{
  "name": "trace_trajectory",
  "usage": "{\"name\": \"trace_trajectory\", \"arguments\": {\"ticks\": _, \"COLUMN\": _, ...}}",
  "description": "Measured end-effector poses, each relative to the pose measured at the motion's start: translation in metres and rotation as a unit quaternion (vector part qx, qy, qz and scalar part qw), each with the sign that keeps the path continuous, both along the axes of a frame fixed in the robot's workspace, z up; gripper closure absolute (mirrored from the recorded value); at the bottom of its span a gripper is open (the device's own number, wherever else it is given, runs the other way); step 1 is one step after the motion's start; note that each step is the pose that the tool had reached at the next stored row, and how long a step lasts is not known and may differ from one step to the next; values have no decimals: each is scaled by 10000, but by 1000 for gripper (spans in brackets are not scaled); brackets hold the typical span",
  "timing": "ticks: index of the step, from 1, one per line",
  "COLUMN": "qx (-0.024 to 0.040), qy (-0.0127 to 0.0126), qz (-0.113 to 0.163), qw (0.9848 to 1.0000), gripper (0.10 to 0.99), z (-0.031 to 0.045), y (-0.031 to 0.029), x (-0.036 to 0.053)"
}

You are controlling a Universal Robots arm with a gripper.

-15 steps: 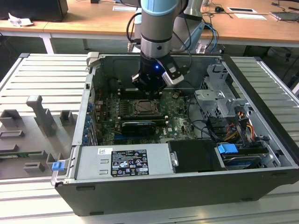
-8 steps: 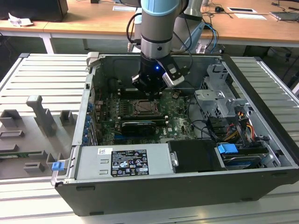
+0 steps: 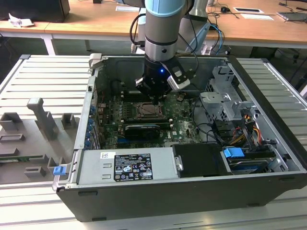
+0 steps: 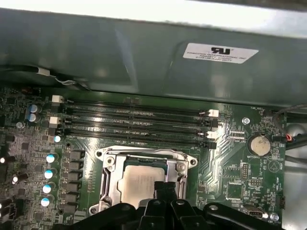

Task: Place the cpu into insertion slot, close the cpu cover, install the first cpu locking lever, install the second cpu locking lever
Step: 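Install the second cpu locking lever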

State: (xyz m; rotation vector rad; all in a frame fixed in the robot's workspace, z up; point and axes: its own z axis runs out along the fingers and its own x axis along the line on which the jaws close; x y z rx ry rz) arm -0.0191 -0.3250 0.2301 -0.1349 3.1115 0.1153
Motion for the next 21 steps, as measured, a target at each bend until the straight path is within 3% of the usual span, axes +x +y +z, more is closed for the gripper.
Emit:
{"name": "trace_trajectory", "arguments": {"ticks": 6, "qx": 0, "qy": 0, "qz": 0, "qw": 10000, "gripper": 980, "z": 51, "y": -18, "x": -1}}
{"name": "trace_trajectory", "arguments": {"ticks": 13, "qx": -1, "qy": 0, "qz": 0, "qw": 10000, "gripper": 980, "z": 47, "y": -209, "x": -2}}
{"name": "trace_trajectory", "arguments": {"ticks": 21, "qx": -1, "qy": 0, "qz": 0, "qw": 10000, "gripper": 980, "z": 62, "y": -247, "x": -2}}
